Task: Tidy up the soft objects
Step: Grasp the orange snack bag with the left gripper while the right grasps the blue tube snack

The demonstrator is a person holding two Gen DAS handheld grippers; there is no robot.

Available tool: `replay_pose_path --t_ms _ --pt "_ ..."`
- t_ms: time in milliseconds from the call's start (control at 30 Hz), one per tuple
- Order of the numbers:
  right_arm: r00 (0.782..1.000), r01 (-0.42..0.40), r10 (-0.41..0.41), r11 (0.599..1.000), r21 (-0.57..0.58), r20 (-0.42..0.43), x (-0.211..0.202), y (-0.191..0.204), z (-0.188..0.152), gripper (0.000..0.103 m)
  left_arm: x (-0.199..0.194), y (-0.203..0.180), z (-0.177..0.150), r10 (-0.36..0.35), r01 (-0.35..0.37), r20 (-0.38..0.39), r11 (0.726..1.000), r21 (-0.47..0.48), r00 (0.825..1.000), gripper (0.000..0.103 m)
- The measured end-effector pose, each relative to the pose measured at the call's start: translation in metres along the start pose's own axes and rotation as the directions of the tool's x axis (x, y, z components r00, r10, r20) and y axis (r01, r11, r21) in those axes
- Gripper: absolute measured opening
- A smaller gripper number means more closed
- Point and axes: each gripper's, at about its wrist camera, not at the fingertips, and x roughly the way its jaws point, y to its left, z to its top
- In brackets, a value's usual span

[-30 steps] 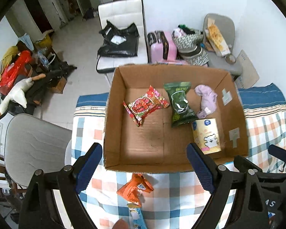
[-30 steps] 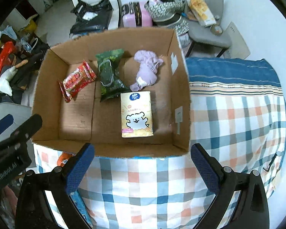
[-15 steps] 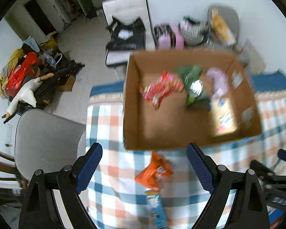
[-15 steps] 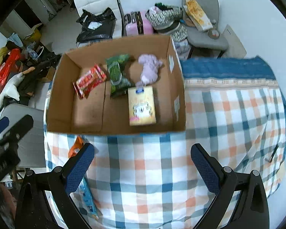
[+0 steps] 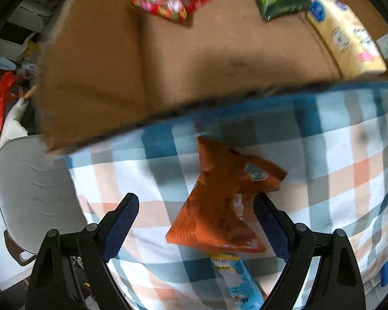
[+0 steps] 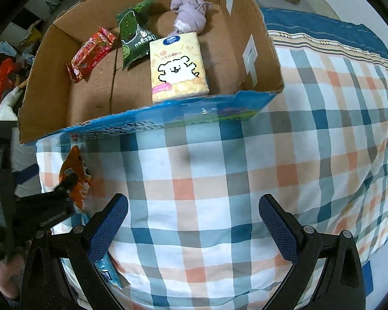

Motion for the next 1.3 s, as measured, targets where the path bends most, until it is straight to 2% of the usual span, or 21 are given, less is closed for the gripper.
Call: replay_pose_path --t_ms 67,100,133,200,333,433,533,667,767,833,900,967,1033,1067,1100,1133,1300 --pt "1.000 0.001 -0.001 1.000 0.000 0.000 0.001 0.001 0.001 0.103 0.007 0.001 0.000 -0.043 0.043 -0.016 0.999 0.001 0.999 0.070" --pt "1.000 -0.005 0.005 1.000 -0.004 -0.001 0.001 0.003 0.002 0.103 0.011 0.005 0.000 -0.072 0.071 -0.026 0.997 -0.020 0.997 0.051" --pt "1.000 -0.006 0.006 1.000 -0.009 -0.002 0.000 0.005 0.002 0.103 0.014 0.009 -0.001 -0.117 0.115 -0.039 0.992 -0.046 0.992 0.042" --pt "1.000 -0.009 0.009 1.000 -0.020 0.002 -0.001 0.010 0.003 0.103 0.013 0.017 -0.004 -0.150 0.147 -0.027 0.985 -0.092 0.988 0.039" --pt "1.000 -0.029 0.029 0.998 -0.051 -0.004 -0.007 0.021 0.001 0.103 -0.006 0.037 -0.020 -0.161 0.165 0.036 0.972 -0.169 0.986 0.035" --pt "0.998 -0.053 0.052 0.995 -0.086 -0.019 -0.010 0.037 -0.006 0.103 -0.027 0.058 -0.045 -0.169 0.187 0.092 0.953 -0.239 0.981 0.035" --pt "0.994 -0.102 0.096 0.987 -0.126 -0.053 -0.007 0.058 -0.018 0.103 -0.042 0.079 -0.079 -0.139 0.172 0.125 0.935 -0.311 0.982 0.035" --pt "0.980 -0.159 0.134 0.971 -0.179 -0.146 0.018 0.096 -0.048 0.103 -0.036 0.095 -0.131 -0.075 0.106 0.093 0.915 -0.389 0.993 0.035" --pt "0.955 -0.196 0.143 0.962 -0.191 -0.260 0.055 0.123 -0.077 0.102 -0.007 0.099 -0.159 -0.094 0.098 0.030 0.897 -0.430 0.995 0.035" --pt "0.940 -0.205 0.142 0.962 -0.182 -0.309 0.075 0.133 -0.093 0.094 0.013 0.099 -0.175 -0.111 0.094 -0.010 0.887 -0.451 0.994 0.035" --pt "0.924 -0.206 0.129 0.961 -0.183 -0.360 0.095 0.143 -0.108 0.072 0.028 0.097 -0.186 -0.114 0.086 -0.035 0.884 -0.459 0.993 0.035" --pt "0.914 -0.207 0.122 0.960 -0.187 -0.387 0.106 0.149 -0.119 0.067 0.038 0.095 -0.194 -0.119 0.085 -0.042 0.881 -0.466 0.992 0.035" --pt "0.926 -0.172 0.076 0.957 -0.233 -0.370 0.110 0.156 -0.129 0.062 0.038 0.095 -0.199 -0.111 0.084 -0.032 0.878 -0.470 0.993 0.035" --pt "0.936 -0.143 0.043 0.954 -0.263 -0.350 0.109 0.159 -0.132 0.049 0.035 0.094 -0.197 -0.110 0.084 -0.027 0.878 -0.472 0.994 0.035" --pt "0.942 -0.121 0.020 0.951 -0.285 -0.334 0.109 0.160 -0.134 0.032 0.035 0.093 -0.201 -0.115 0.093 -0.017 0.874 -0.478 0.993 0.035" --pt "0.943 -0.120 0.020 0.952 -0.282 -0.333 0.108 0.160 -0.135 0.023 0.029 0.083 -0.195 -0.121 0.102 -0.008 0.872 -0.479 0.993 0.035" --pt "0.948 -0.136 0.042 0.951 -0.279 -0.317 0.092 0.153 -0.135 0.017 0.001 0.073 -0.189 -0.133 0.145 0.058 0.881 -0.451 0.989 0.034"
